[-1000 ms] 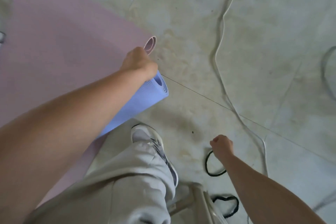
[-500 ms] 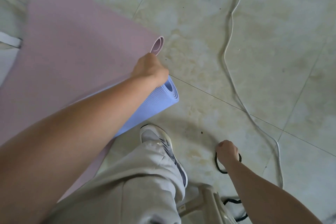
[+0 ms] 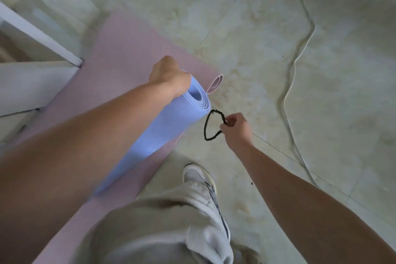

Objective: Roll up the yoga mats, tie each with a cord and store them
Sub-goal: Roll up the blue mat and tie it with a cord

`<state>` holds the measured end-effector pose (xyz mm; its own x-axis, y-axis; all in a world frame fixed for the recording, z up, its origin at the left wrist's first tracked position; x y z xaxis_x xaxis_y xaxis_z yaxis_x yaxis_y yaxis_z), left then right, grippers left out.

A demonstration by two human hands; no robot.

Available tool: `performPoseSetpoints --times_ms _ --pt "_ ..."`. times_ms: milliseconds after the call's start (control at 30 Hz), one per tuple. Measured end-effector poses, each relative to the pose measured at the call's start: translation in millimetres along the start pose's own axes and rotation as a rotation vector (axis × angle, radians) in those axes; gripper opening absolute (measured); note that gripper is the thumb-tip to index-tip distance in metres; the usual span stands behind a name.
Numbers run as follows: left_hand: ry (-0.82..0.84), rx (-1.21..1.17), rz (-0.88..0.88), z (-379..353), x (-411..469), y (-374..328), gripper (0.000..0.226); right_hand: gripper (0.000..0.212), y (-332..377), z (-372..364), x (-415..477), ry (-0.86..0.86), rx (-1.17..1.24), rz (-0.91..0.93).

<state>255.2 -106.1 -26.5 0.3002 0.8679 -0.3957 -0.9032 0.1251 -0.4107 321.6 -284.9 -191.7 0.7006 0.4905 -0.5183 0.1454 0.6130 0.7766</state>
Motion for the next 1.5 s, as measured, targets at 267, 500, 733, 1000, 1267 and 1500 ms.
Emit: performPoseSetpoints --times_ms 267,500,733,1000,1267,1500 --pt "-0.234 -0.31 0.047 149.6 -24.6 75.1 0.016 0.019 185.8 -35.8 -51.0 0.096 0.274 0.383" --pt "-0.471 -0.635 0.098 272.2 -108.8 183.3 0.038 0.015 304.6 -106.4 -167.9 0.346 0.303 0.643" --pt "-0.756 -0.864 0.248 337.5 -208.9 303.7 0.022 0.016 381.4 -166.5 -326.4 0.711 0.334 0.847" --pt "-0.783 -1.048 0.315 352.5 -280.4 388.0 0.045 0.013 401.3 -214.7 -431.9 0.946 0.291 0.824" --pt "-0.799 -0.71 0.311 352.4 -294.7 411.9 0.015 0.009 346.2 -283.7 -448.9 0.847 -0.097 1.032" --pt "-0.635 -1.116 0.256 358.4 -326.1 396.2 0.06 0.007 331.1 -284.3 -458.0 0.673 -0.065 1.183"
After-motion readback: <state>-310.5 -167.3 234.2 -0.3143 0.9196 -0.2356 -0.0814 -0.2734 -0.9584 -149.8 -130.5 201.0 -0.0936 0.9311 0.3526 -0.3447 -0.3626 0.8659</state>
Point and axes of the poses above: each hand's wrist, its own x-axis towards the middle knuckle, its own z-axis out of the back of the hand, y = z × x, the point moved 1 cm from there along x, towards the middle knuckle, and after that the axes turned 3 degrees about z, right-handed, at the moved point
